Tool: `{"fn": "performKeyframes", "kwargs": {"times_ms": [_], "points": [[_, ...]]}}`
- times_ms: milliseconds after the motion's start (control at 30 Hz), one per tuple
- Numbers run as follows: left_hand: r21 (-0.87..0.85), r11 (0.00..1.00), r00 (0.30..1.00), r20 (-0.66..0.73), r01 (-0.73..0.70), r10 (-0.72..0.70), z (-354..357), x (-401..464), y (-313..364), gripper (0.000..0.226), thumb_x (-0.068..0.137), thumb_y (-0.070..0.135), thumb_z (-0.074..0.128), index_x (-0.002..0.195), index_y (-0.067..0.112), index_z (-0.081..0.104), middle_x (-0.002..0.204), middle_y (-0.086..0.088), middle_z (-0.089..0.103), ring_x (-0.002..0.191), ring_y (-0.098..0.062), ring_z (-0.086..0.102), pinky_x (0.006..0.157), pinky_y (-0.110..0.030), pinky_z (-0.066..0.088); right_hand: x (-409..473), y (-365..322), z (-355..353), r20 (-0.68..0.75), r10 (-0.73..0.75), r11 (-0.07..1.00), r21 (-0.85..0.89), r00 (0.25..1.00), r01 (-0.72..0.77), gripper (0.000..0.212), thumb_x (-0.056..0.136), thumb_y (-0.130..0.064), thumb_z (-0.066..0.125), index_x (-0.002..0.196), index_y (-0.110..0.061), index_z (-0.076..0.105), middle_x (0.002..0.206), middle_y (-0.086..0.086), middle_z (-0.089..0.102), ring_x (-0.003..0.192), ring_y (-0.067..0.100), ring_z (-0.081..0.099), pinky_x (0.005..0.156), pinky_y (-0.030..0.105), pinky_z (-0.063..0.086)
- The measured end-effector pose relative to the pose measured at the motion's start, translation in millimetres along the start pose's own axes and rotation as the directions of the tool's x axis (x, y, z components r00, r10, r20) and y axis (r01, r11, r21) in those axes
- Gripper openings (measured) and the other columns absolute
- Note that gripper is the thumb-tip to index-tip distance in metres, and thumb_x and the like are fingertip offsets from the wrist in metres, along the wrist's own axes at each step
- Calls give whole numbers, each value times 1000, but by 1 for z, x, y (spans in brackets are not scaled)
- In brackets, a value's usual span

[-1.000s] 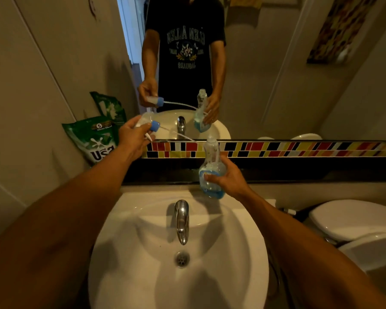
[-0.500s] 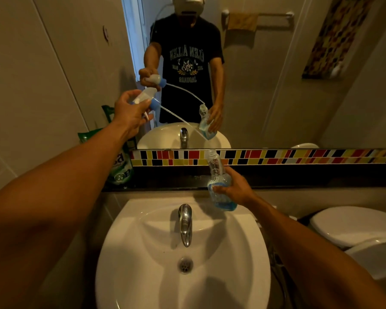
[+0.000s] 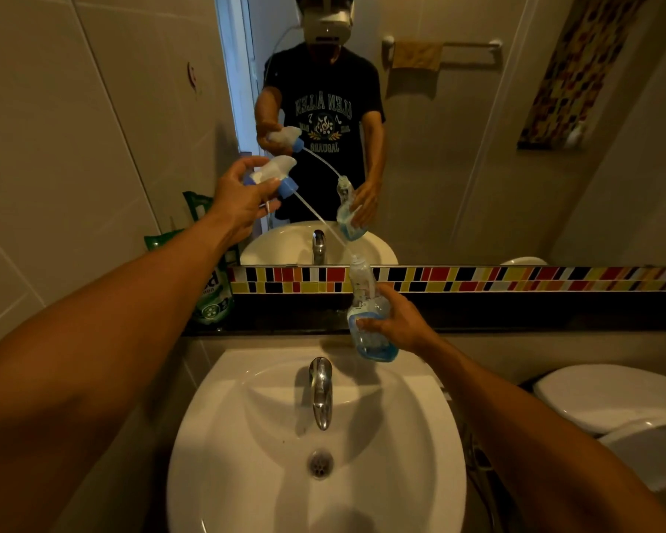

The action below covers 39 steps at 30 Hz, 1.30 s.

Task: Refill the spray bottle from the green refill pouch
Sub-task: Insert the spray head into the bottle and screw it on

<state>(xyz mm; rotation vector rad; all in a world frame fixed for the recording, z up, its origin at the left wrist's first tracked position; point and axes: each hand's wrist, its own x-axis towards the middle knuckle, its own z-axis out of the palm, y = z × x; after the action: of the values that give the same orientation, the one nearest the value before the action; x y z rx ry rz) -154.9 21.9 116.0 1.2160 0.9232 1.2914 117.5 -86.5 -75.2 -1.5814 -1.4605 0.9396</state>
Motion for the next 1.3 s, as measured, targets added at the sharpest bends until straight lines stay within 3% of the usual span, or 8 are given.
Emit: {"fn": "performKeyframes", "kwargs": {"times_ms": [100,200,333,433,567,1033,1133,1300], "points": [[42,999,996,89,-9,5,10,-1,-6,43,90,0,67,127,20,57,123,-10,55,102,-31,64,86,-40,60,1,-13,4,23,-20,1000,10,1000,19,58,85,-24,87,125,-47,51,116,-21,62,102,6,65,74,23,59],[80,997,983,186,-9,-6,20,-2,-15,42,88,4,70,123,25,62,129,-14,56,91,-25,67,71,-32,59,6,-25,8,50,-55,998,21,997,54,65,84,-27,88,138,-35,54,125,-11,65,111,11,66,80,26,61],[122,992,969,246,-8,-23,27,-6,-23,39,85,7,74,112,35,69,126,-12,62,90,-20,72,70,-30,58,10,-42,12,59,-67,997,49,996,64,69,83,-30,90,141,-33,53,126,-10,67,111,13,69,70,21,62],[123,992,960,278,-20,-15,29,-9,-28,39,85,7,74,110,36,70,119,-5,66,95,-20,70,71,-29,57,15,-50,15,73,-93,994,56,993,89,64,82,-30,90,136,-28,55,128,-3,70,113,18,71,84,34,65],[119,992,958,287,-31,-4,30,-12,-33,38,85,5,73,106,38,71,110,4,70,95,-16,69,72,-28,57,17,-60,17,80,-110,993,58,991,105,62,83,-31,89,134,-31,54,127,-3,71,112,18,72,87,37,65],[71,997,948,318,-25,1,23,-7,-36,39,82,7,74,106,38,68,114,-7,62,83,-13,63,57,-19,51,20,-83,5,208,-64,994,98,976,45,65,83,-17,89,139,-21,56,127,6,74,115,26,74,99,52,61],[122,984,952,293,-129,88,27,-8,-40,48,71,17,86,107,39,61,113,-3,60,87,-11,66,62,-19,53,20,-89,5,221,-47,996,82,974,30,65,85,-15,87,141,-21,55,128,7,73,114,27,75,98,53,62],[188,951,947,257,-246,194,31,-8,-44,55,72,15,86,111,36,53,117,4,56,101,-18,60,66,-17,55,22,-94,8,220,-35,998,65,975,21,67,85,-15,87,142,-20,53,129,7,72,114,27,75,97,54,62]]}}
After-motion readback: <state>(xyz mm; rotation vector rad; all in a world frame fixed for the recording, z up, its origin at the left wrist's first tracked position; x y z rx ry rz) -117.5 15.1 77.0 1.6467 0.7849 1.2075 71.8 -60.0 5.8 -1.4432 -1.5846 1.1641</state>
